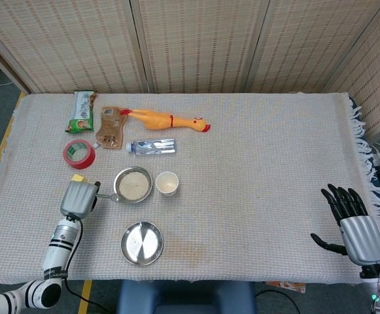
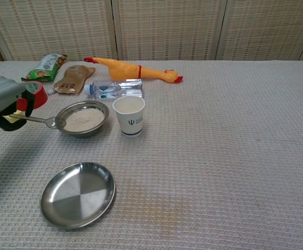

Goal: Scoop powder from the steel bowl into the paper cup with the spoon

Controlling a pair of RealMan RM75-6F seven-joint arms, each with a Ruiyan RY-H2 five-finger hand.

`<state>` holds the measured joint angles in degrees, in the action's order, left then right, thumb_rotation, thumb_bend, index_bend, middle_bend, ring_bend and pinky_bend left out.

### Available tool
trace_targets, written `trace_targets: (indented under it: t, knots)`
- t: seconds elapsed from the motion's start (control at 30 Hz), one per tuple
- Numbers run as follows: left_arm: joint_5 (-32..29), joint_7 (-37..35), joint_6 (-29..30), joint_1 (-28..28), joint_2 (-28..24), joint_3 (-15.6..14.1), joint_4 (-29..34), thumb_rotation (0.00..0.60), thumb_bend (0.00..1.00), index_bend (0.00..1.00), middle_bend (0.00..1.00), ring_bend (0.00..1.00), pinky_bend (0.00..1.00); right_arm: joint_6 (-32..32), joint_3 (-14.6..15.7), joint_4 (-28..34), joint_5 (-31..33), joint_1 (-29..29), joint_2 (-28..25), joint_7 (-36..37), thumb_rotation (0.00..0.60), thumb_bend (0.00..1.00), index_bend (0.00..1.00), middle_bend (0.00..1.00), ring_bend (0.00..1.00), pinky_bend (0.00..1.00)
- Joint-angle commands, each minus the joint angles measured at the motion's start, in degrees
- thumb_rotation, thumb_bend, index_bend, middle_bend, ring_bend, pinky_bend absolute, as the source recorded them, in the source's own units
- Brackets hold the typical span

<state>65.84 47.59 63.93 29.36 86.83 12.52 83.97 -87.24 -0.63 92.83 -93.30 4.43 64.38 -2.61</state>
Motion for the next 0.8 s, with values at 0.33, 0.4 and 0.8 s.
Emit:
trace_targets:
  t: [0.33, 0.4, 0.8]
  knots:
    - [-12.48, 21.30, 1.47, 10.88, 3.18, 1.04, 0.52, 0.600, 0.40, 0.67, 1.00, 1.00, 1.00, -0.39, 0.58, 1.08, -0.79, -0.45, -1.30, 0.56, 0.451, 0.11, 0.00, 0.00, 0.00, 0.00]
    - [-11.29, 23.23, 3.12, 11.59, 4.68, -0.35, -1.29, 0.600, 0.40, 0.67, 1.00, 1.00, 1.00, -0.17, 0.79, 1.22, -1.03, -0.40, -1.54, 0.97, 0.451, 0.11, 0.00, 0.00, 0.00, 0.00]
    - [-6.35, 27.04, 8.50, 12.97, 10.84, -4.67, -11.74, 0.600, 0.40, 0.67, 1.00, 1.00, 1.00, 1.08, 2.01, 1.91, -2.52, 0.04, -3.10, 3.81, 0.451, 0.11, 0.00, 0.00, 0.00, 0.00]
